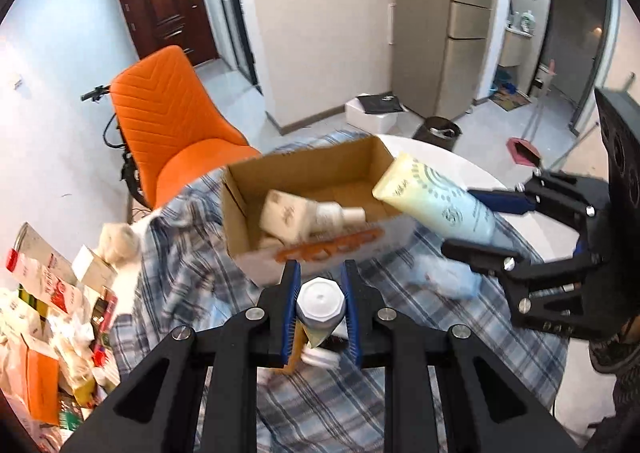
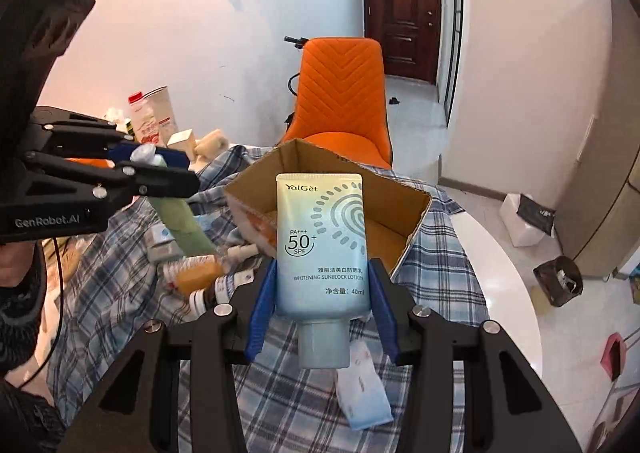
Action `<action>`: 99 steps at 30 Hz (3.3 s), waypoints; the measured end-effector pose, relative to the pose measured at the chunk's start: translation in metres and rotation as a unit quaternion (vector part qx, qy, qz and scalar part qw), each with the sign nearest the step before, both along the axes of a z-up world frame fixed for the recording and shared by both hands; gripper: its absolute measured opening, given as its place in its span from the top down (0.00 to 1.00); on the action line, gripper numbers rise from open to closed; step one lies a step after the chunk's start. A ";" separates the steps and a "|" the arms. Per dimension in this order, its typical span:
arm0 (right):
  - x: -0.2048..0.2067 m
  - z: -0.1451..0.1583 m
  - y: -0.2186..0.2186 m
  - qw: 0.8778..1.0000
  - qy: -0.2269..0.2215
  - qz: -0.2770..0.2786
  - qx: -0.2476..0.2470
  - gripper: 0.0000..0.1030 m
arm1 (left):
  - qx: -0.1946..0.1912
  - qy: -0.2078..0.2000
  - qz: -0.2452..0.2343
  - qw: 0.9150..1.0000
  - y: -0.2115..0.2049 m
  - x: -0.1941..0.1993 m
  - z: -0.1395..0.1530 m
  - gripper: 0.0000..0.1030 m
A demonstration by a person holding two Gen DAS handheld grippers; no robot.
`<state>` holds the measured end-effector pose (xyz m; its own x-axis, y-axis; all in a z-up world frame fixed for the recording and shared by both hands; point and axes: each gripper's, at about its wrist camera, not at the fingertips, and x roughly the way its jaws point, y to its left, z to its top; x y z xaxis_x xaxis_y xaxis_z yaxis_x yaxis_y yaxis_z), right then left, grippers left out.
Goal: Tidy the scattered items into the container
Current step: 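Lift the sunscreen and green tube and carry both over the box, then open both tools to drop the sunscreen and green tube into the box, then move both tools back toward the wipes pack and RAISON box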
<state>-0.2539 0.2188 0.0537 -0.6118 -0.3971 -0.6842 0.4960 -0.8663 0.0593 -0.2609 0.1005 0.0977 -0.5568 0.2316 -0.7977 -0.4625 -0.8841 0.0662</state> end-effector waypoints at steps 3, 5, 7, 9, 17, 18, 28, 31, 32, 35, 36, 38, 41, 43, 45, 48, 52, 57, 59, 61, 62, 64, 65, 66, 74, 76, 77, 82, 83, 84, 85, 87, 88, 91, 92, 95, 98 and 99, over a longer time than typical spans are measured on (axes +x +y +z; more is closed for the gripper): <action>-0.016 -0.001 -0.003 1.000 -0.006 -0.004 -0.003 0.57 | 0.007 0.001 0.001 1.000 0.007 -0.019 0.006 0.78; -0.026 -0.003 -0.006 1.000 -0.008 -0.004 -0.001 0.57 | 0.010 0.004 0.001 1.000 0.013 -0.034 0.011 0.78; -0.036 -0.006 -0.009 1.000 -0.015 -0.010 0.000 0.57 | 0.011 0.005 0.003 1.000 0.017 -0.049 0.012 0.78; -0.048 -0.010 -0.010 0.999 -0.027 -0.016 -0.007 0.57 | 0.011 -0.001 0.009 1.000 0.021 -0.064 0.009 0.78; -0.090 -0.034 -0.007 0.997 -0.061 -0.043 -0.011 0.57 | 0.017 -0.036 0.020 0.999 0.018 -0.120 -0.019 0.78; -0.094 -0.037 -0.007 0.997 -0.066 -0.043 -0.009 0.57 | 0.017 -0.045 0.020 0.999 0.015 -0.127 -0.025 0.78; -0.116 -0.061 -0.019 0.995 -0.091 -0.047 0.023 0.57 | 0.004 -0.070 0.053 0.996 -0.004 -0.161 -0.065 0.78; -0.117 -0.063 -0.024 0.994 -0.097 -0.044 0.033 0.57 | -0.012 -0.066 0.052 0.996 -0.003 -0.162 -0.069 0.78; -0.117 -0.063 -0.025 0.994 -0.098 -0.043 0.036 0.57 | -0.014 -0.070 0.052 0.996 -0.004 -0.163 -0.072 0.78; -0.117 -0.063 -0.030 0.993 -0.098 -0.039 0.046 0.57 | -0.016 -0.083 0.049 0.995 -0.003 -0.164 -0.082 0.78; -0.117 -0.063 -0.031 0.993 -0.100 -0.038 0.047 0.57 | -0.017 -0.085 0.048 0.995 -0.002 -0.163 -0.085 0.78; -0.117 -0.064 -0.032 0.993 -0.103 -0.036 0.050 0.57 | -0.024 -0.084 0.046 0.995 0.001 -0.160 -0.089 0.76; -0.112 -0.063 -0.032 0.993 -0.109 -0.037 0.041 0.57 | -0.015 -0.098 0.039 0.994 0.003 -0.158 -0.094 0.72; -0.109 -0.064 -0.031 0.992 -0.111 -0.035 0.036 0.57 | 0.004 -0.110 0.031 0.993 0.003 -0.155 -0.094 0.68; -0.108 -0.065 -0.033 0.992 -0.107 -0.038 0.047 0.57 | 0.007 -0.109 0.026 0.994 0.004 -0.152 -0.093 0.68; -0.110 -0.065 -0.035 0.992 -0.114 -0.037 0.046 0.57 | 0.001 -0.102 0.025 0.995 0.006 -0.147 -0.090 0.68; -0.112 -0.065 -0.036 0.992 -0.111 -0.042 0.052 0.57 | 0.005 -0.101 0.026 0.995 0.006 -0.145 -0.086 0.62; -0.112 -0.066 -0.037 0.991 -0.111 -0.046 0.052 0.57 | -0.002 -0.080 0.033 0.996 0.000 -0.140 -0.083 0.39; -0.113 -0.066 -0.037 0.991 -0.111 -0.047 0.055 0.57 | -0.005 -0.076 0.035 0.996 -0.002 -0.137 -0.083 0.34; -0.111 -0.064 -0.037 0.991 -0.106 -0.050 0.060 0.57 | -0.009 -0.078 0.041 0.996 -0.003 -0.135 -0.084 0.32; -0.110 -0.064 -0.036 0.991 -0.103 -0.051 0.060 0.57 | -0.007 -0.079 0.043 0.996 -0.004 -0.135 -0.084 0.32; -0.107 -0.060 -0.034 0.992 -0.098 -0.054 0.055 0.53 | -0.003 -0.080 0.044 0.996 -0.006 -0.132 -0.083 0.31; -0.106 -0.057 -0.032 0.992 -0.096 -0.057 0.054 0.45 | -0.002 -0.080 0.046 0.996 -0.007 -0.131 -0.083 0.30; -0.104 -0.055 -0.029 0.992 -0.092 -0.061 0.055 0.43 | 0.000 -0.079 0.047 0.996 -0.008 -0.129 -0.083 0.28; -0.064 -0.019 -0.012 0.996 -0.004 -0.072 0.047 0.14 | 0.090 -0.085 0.045 0.991 -0.039 -0.107 -0.086 0.15; -0.054 -0.011 -0.006 0.997 0.009 -0.076 0.032 0.10 | 0.112 -0.062 0.061 0.990 -0.052 -0.098 -0.080 0.15; -0.046 -0.006 -0.001 0.996 0.017 -0.079 0.023 0.07 | 0.115 -0.044 0.072 0.990 -0.058 -0.092 -0.076 0.15; -0.012 0.008 0.012 0.992 0.073 -0.101 0.005 0.03 | 0.093 0.000 0.078 0.993 -0.070 -0.060 -0.062 0.15; -0.005 0.009 0.014 0.991 0.084 -0.107 0.000 0.00 | 0.088 -0.004 0.078 0.993 -0.071 -0.054 -0.061 0.15; 0.000 0.010 0.015 0.990 0.090 -0.110 -0.003 0.00 | 0.089 -0.010 0.075 0.993 -0.072 -0.050 -0.061 0.15; 0.005 0.011 0.015 0.990 0.090 -0.113 -0.004 0.00 | 0.088 -0.015 0.075 0.993 -0.072 -0.047 -0.061 0.15; 0.014 0.009 0.016 0.990 0.084 -0.113 -0.004 0.00 | 0.076 -0.021 0.085 0.993 -0.076 -0.036 -0.064 0.15; 0.019 0.008 0.016 0.990 0.084 -0.112 -0.002 0.00 | 0.071 -0.016 0.091 0.993 -0.080 -0.029 -0.065 0.15; 0.035 0.000 0.017 0.988 0.099 -0.118 0.010 0.00 | 0.051 0.003 0.106 0.993 -0.089 -0.005 -0.070 0.15; 0.040 -0.003 0.019 0.987 0.104 -0.122 0.009 0.00 | 0.050 0.002 0.109 0.993 -0.093 0.001 -0.073 0.15; 0.050 -0.012 0.025 0.987 0.101 -0.125 -0.011 0.00 | 0.058 -0.014 0.126 0.990 -0.107 0.021 -0.082 0.15; 0.068 -0.016 0.039 0.980 0.130 -0.137 -0.061 0.00 | 0.081 -0.028 0.126 0.988 -0.118 0.034 -0.091 0.15; 0.072 -0.017 0.043 0.977 0.138 -0.145 -0.073 0.00 | 0.081 -0.032 0.129 0.988 -0.121 0.038 -0.095 0.15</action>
